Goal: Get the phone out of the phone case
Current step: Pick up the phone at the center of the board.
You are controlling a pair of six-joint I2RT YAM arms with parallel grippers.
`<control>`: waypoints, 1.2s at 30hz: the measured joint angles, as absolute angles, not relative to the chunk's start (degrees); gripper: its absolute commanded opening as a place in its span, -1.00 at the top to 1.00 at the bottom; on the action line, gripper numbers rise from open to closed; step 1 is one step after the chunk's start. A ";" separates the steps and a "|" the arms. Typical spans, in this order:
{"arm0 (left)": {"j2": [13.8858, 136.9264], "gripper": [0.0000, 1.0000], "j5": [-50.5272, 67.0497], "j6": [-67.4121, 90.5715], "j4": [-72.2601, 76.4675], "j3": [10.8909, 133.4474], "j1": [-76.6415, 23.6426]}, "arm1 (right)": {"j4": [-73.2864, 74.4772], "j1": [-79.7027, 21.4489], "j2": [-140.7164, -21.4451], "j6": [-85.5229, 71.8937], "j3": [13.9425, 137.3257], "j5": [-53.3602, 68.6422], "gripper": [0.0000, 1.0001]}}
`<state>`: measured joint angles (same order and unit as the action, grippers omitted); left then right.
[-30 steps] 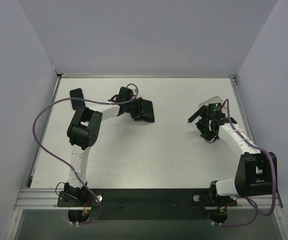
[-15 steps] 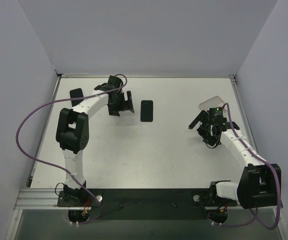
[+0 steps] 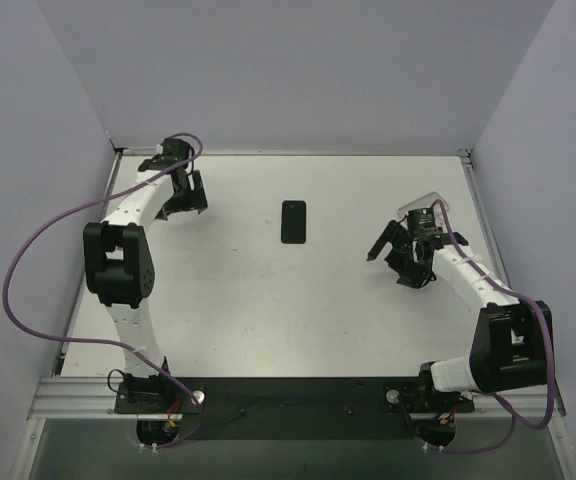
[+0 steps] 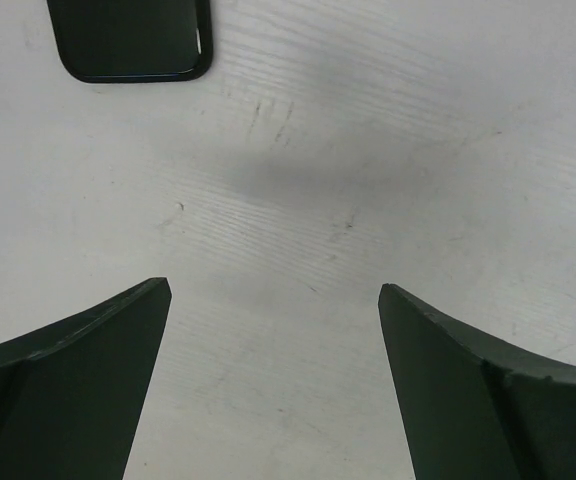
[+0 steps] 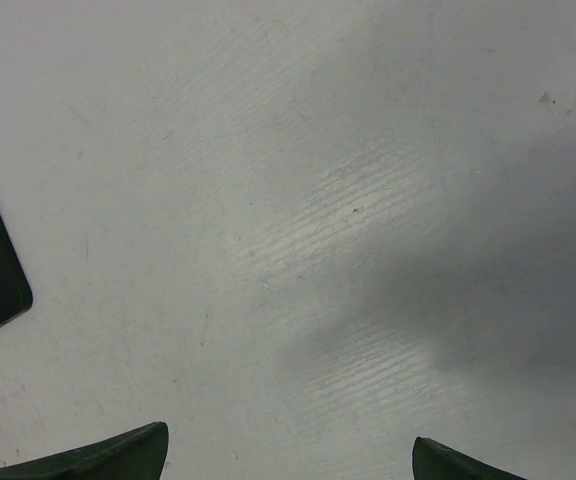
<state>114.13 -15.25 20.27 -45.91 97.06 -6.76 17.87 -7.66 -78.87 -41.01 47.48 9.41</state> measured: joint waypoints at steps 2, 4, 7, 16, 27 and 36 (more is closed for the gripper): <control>114.32 -0.94 -14.96 19.70 -46.00 96.84 -5.50 | 17.87 -7.88 -78.89 -40.75 47.51 9.63 -1.00; 115.02 -0.94 -13.47 19.11 -46.22 97.51 -3.68 | 17.91 -7.97 -79.13 -40.49 47.70 9.93 -1.00; 118.48 -0.94 -11.09 18.50 -46.76 101.41 0.08 | 17.89 -7.97 -79.99 -40.32 48.03 10.48 -1.00; 127.68 -0.95 -6.55 18.11 -46.87 107.28 8.23 | 18.37 -8.23 -82.98 -39.64 49.45 12.05 -1.00; 137.19 -0.95 -5.23 14.61 -49.41 120.31 9.37 | 19.25 -9.72 -86.54 -38.87 53.45 12.64 -1.00; 141.78 -0.95 -2.26 12.73 -52.01 127.66 9.76 | 19.59 -12.03 -89.14 -38.89 54.65 12.67 -1.00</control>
<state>141.78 -2.26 12.73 -52.01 127.66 9.76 19.59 -12.03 -89.14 -38.89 54.65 12.67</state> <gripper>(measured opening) 0.974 0.999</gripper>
